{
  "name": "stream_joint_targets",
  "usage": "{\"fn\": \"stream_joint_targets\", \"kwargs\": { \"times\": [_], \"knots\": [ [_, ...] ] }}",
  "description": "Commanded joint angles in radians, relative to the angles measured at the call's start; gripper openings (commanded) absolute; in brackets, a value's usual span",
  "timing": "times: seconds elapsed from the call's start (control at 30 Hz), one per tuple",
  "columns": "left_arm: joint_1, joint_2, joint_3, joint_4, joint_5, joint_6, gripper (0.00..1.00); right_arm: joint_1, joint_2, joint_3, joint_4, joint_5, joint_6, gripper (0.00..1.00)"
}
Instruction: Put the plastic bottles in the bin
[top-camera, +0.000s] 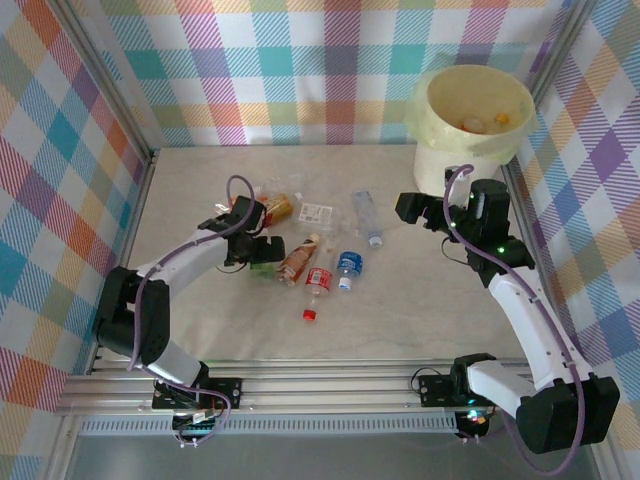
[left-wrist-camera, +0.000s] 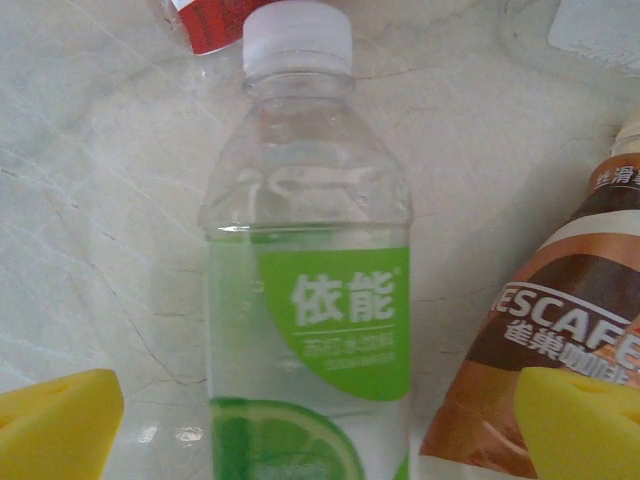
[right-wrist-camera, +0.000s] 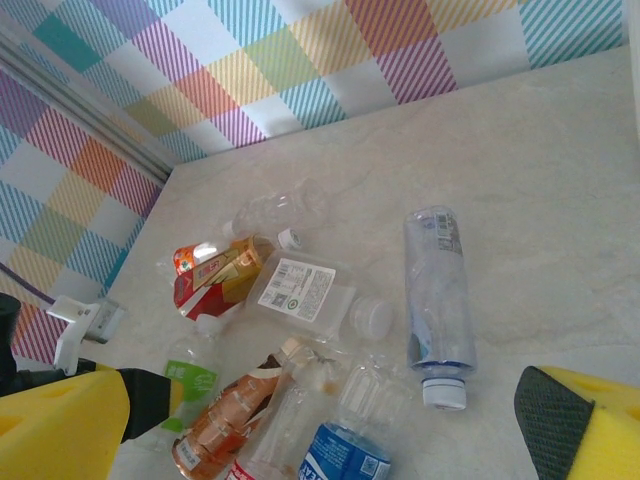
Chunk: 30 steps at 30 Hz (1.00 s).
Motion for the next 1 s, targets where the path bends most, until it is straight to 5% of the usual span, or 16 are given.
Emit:
{"fn": "stream_joint_targets", "kwargs": {
  "times": [0.0,0.6,0.8,0.97],
  "knots": [
    [0.022,0.015,-0.004,-0.013,-0.012,0.028,1.00,0.005,0.009,-0.004,0.016,-0.006,0.008,1.00],
    [0.020,0.187,0.019,0.022,0.018,0.009,0.83,0.005,0.070,0.033,0.026,-0.014,0.009,1.00],
    [0.021,0.086,-0.044,0.053,-0.022,0.003,0.73,0.004,0.082,0.044,0.027,-0.019,0.005,1.00],
    [0.020,-0.063,-0.061,0.087,0.052,-0.005,0.63,0.005,0.085,0.034,0.063,-0.086,0.032,1.00]
  ]
}}
